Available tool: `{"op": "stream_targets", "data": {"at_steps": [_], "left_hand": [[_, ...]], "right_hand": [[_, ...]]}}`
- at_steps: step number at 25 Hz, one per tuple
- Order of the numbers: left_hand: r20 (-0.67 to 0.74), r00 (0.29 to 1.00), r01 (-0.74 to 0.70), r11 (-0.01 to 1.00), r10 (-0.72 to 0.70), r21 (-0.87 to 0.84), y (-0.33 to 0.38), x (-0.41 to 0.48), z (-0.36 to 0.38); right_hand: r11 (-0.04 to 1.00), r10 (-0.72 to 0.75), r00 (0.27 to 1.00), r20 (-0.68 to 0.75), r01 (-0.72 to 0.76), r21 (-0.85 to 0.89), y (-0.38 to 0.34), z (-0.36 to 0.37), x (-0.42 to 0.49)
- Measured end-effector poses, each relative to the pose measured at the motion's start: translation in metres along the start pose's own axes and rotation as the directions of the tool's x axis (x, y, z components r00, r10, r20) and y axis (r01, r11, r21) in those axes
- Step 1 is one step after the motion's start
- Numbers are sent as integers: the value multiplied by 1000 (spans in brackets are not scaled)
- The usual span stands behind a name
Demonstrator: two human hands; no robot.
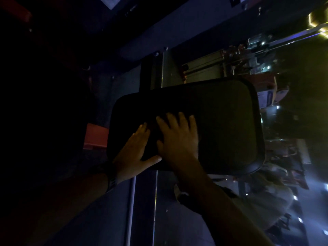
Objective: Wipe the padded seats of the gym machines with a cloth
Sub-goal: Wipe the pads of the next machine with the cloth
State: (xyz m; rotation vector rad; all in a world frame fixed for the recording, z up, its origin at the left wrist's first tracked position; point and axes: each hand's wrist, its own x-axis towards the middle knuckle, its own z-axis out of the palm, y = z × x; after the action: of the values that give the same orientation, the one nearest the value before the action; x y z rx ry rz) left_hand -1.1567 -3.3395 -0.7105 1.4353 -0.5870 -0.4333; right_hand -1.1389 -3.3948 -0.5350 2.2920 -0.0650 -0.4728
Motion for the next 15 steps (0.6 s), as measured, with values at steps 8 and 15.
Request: {"op": "stream_targets", "data": {"at_steps": [8,15], "left_hand": [[25,999,45,999,-44,-10,-3,-2,0],[-17,998,67,996,-68,-53,3,14,-5]], "right_hand": [[996,69,997,-31,-71,-54,22,-19,52],[993,-96,994,51,99,-71,-3,-6,79]]}}
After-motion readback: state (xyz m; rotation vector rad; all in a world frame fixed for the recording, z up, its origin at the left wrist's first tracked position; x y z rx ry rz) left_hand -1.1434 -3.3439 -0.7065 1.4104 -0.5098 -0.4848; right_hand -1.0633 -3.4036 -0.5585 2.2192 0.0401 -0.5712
